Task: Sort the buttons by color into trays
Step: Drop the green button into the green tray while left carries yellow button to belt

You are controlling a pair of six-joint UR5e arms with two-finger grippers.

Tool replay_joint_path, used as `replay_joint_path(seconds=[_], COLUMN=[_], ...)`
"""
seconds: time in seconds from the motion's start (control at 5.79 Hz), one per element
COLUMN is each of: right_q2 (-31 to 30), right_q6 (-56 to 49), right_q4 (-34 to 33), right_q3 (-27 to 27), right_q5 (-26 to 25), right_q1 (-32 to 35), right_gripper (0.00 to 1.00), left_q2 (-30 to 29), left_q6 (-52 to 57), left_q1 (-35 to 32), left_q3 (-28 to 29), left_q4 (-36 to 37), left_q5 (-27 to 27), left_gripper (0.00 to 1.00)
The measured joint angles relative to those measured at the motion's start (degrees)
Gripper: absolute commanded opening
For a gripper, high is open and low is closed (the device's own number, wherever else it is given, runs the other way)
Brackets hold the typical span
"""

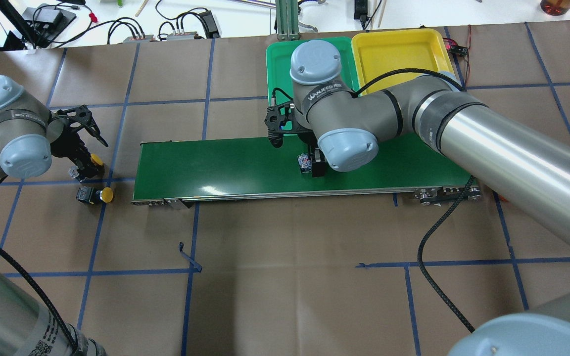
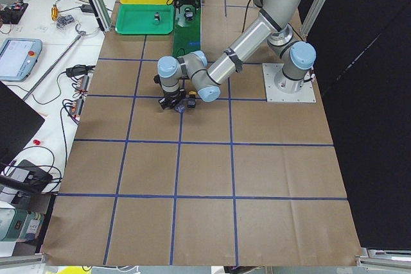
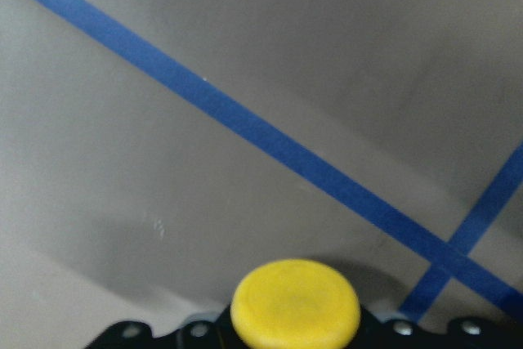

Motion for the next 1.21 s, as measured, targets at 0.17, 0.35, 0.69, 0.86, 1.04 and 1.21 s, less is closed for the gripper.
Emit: replay_joint_path(seconds=[0.17, 0.35, 0.69, 0.86, 1.04, 1.21], right_q2=[-0.22, -0.57, -2.53, -4.34, -5.31, -3.6], right_q6=[-0.62, -1.29, -3.94, -6.01, -6.87, -7.24], right_q4=[0.71, 1.05, 3.09, 4.22, 4.56, 2.89], right_q3=[0.73, 1.39, 1.61, 1.21, 0.09, -3.29], right_q5=[0.03, 0.01, -1.17, -2.55, -2.98, -2.91], right_q1=[-2.25, -3.36, -5.49, -7.51, -8.83, -9.26], right_gripper=[0.42, 0.24, 0.08, 0.09, 0.09, 0.1], left_q2=[0.73, 1.69, 4.77, 7.5, 9.73, 10.76], left_q6=[0.06, 0.08, -1.57, -3.05, -3.72, -3.84], left_q1=[-0.04, -0.46, -2.72, -6.82, -13.15, -19.6], left_q3=[0.18, 0.49, 0.98, 1.45, 2.53, 3.06], left_q4=[-0.2, -0.93, -4.8, -7.99, -11.61, -14.61], left_q5=[0.04, -0.03, -0.18, -0.06, 0.86, 2.29], left_gripper=[0.0, 0.0, 0.0, 0.0, 0.01, 0.01])
